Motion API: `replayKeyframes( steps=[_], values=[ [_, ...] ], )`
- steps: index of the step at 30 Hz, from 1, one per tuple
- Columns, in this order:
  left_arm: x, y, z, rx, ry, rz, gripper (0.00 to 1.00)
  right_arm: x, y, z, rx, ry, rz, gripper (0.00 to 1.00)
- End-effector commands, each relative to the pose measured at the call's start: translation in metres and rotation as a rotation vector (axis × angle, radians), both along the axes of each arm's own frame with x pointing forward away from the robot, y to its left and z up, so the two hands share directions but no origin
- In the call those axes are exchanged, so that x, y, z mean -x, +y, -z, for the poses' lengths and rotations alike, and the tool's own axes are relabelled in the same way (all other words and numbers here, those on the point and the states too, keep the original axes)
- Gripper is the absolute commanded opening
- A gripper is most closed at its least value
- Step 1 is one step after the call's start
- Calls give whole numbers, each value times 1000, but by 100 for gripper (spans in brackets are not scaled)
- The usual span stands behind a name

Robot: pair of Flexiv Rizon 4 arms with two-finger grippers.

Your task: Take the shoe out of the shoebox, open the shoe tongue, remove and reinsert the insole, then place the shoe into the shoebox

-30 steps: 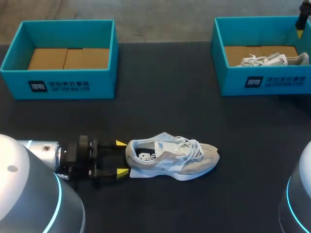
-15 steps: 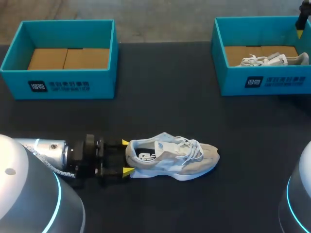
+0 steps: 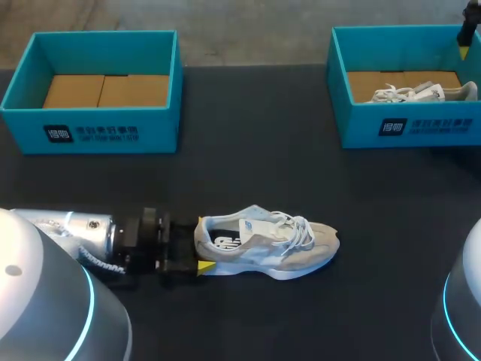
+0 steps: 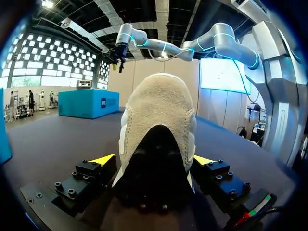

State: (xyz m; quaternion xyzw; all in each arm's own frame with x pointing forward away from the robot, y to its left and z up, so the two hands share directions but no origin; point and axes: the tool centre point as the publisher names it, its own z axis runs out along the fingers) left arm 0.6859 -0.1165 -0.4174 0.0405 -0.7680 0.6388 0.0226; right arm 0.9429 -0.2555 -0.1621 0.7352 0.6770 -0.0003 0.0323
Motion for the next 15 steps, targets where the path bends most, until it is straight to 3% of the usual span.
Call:
replayKeyframes(
  steps=[1, 15],
  values=[
    [-1, -6, 2, -1, -7, -4, 100, 0, 0, 0, 1, -1, 1, 100],
    [-3, -18, 2, 22, -6, 39, 100, 0, 0, 0, 1, -1, 1, 100]
  ],
)
